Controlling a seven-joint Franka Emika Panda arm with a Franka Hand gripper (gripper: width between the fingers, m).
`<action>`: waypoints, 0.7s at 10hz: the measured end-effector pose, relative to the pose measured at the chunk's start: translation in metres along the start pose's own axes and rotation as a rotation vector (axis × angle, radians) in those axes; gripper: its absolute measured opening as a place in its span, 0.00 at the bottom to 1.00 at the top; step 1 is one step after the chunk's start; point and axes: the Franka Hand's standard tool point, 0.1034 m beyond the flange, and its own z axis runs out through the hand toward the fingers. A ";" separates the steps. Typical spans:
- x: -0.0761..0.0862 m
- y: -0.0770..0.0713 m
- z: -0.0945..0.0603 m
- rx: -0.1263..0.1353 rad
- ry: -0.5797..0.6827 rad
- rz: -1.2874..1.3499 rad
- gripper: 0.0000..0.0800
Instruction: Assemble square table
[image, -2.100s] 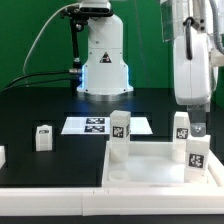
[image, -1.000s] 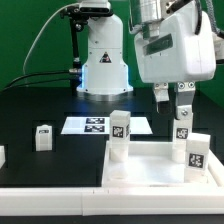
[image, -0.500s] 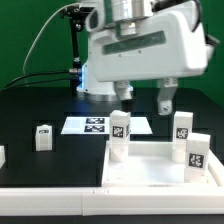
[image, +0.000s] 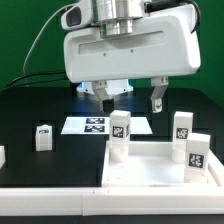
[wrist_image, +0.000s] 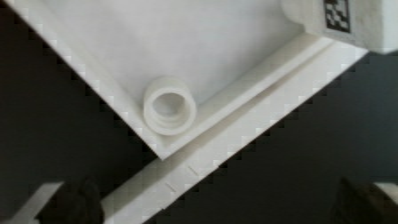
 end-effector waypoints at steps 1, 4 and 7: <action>0.001 0.016 0.003 -0.010 -0.010 -0.090 0.81; 0.005 0.077 0.010 -0.034 -0.087 -0.278 0.81; 0.002 0.081 0.010 -0.033 -0.127 -0.350 0.81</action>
Offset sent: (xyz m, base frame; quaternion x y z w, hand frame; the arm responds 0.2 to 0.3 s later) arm -0.0318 -0.0519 -0.0329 -0.0086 -0.0823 -0.1516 0.9850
